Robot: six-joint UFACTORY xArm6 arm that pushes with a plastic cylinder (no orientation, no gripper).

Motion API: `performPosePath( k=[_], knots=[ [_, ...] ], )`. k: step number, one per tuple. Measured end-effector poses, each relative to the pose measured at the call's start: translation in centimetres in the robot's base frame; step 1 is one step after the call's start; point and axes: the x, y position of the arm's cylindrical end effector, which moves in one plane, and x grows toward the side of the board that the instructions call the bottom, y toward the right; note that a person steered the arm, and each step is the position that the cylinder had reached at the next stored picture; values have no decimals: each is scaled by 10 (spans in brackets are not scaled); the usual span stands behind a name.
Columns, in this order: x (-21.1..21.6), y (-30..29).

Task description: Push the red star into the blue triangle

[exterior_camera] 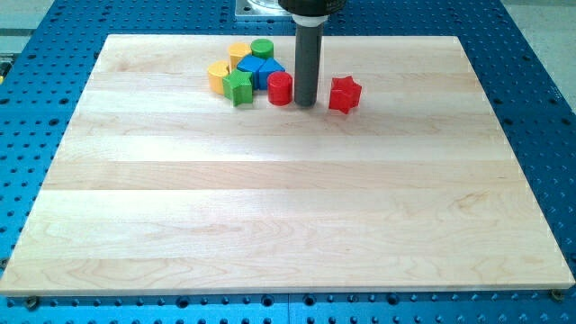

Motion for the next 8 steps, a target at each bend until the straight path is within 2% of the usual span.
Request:
performPosePath(
  k=[2, 3, 4, 5, 6, 8],
  knots=[
    [10, 68],
    [43, 109],
    [9, 146],
    [-4, 68],
    [47, 101],
    [1, 19]
  ],
)
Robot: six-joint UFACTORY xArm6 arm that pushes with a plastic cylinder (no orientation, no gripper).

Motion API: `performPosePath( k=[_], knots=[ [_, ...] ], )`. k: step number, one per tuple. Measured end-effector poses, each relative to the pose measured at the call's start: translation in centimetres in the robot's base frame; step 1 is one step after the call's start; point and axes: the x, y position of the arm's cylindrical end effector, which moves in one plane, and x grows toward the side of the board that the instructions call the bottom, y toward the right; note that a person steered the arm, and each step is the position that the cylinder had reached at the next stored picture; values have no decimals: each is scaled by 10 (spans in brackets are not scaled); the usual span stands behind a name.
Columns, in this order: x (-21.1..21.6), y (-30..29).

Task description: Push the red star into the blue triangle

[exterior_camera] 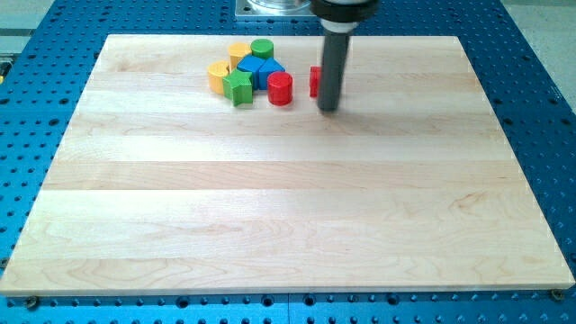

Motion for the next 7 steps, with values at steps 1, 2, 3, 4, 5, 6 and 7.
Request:
performPosePath(
  k=[1, 2, 3, 4, 5, 6, 7],
  knots=[
    [-19, 10],
    [-57, 37],
    [-67, 19],
    [-72, 77],
    [-98, 41],
    [-97, 11],
    [-97, 15]
  ],
)
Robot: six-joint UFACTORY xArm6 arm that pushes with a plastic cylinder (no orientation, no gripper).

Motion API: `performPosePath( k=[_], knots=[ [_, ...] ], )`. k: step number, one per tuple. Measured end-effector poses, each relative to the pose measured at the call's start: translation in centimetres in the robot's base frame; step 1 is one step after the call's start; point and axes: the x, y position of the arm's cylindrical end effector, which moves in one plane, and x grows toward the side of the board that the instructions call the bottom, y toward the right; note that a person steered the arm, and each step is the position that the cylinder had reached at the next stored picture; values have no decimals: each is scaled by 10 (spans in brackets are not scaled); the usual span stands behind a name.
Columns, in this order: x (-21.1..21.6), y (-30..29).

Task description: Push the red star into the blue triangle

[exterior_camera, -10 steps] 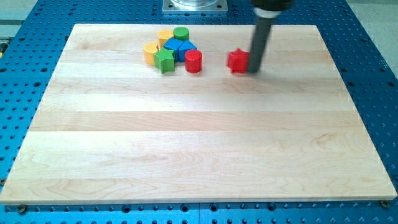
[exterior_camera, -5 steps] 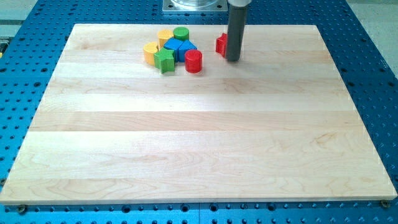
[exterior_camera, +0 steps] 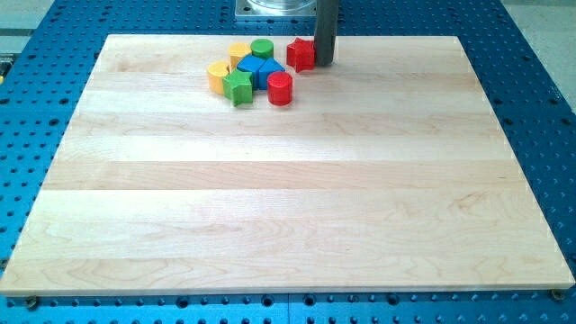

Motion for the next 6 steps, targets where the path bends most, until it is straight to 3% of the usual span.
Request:
performPosePath(
  k=[1, 6],
  knots=[
    [-30, -5],
    [-10, -56]
  ],
)
